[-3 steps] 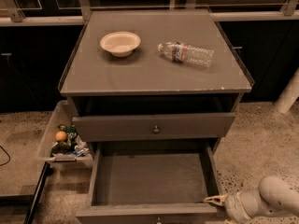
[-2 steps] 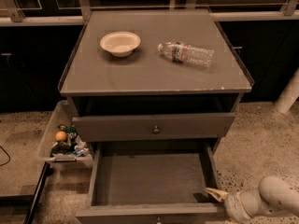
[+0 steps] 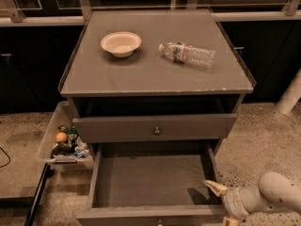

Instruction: Open middle drawer

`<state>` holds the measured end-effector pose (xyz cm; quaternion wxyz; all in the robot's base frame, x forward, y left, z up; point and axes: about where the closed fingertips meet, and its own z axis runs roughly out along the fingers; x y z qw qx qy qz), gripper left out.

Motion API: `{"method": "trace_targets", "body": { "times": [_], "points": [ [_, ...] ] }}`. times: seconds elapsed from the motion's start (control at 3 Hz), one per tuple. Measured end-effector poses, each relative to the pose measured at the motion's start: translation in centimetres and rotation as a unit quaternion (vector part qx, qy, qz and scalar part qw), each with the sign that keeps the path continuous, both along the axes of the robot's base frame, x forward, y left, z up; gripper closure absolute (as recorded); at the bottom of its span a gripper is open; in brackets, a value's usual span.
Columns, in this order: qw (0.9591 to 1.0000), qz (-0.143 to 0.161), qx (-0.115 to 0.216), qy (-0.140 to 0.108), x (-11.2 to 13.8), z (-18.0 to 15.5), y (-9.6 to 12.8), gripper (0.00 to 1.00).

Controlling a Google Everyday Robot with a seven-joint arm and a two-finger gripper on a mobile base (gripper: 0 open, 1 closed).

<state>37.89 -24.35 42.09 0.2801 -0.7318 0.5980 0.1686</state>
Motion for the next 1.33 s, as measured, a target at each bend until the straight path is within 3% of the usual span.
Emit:
{"method": "trace_targets", "body": {
  "times": [0.33, 0.67, 1.33],
  "points": [
    [0.9991, 0.011, -0.021, -0.035, 0.9, 4.5, 1.1, 0.00],
    [0.9968, 0.014, -0.042, -0.067, 1.5, 9.5, 0.5, 0.00],
    [0.9890, -0.008, -0.068, -0.131, 2.9, 20.7, -3.9, 0.00]
  ]
}}
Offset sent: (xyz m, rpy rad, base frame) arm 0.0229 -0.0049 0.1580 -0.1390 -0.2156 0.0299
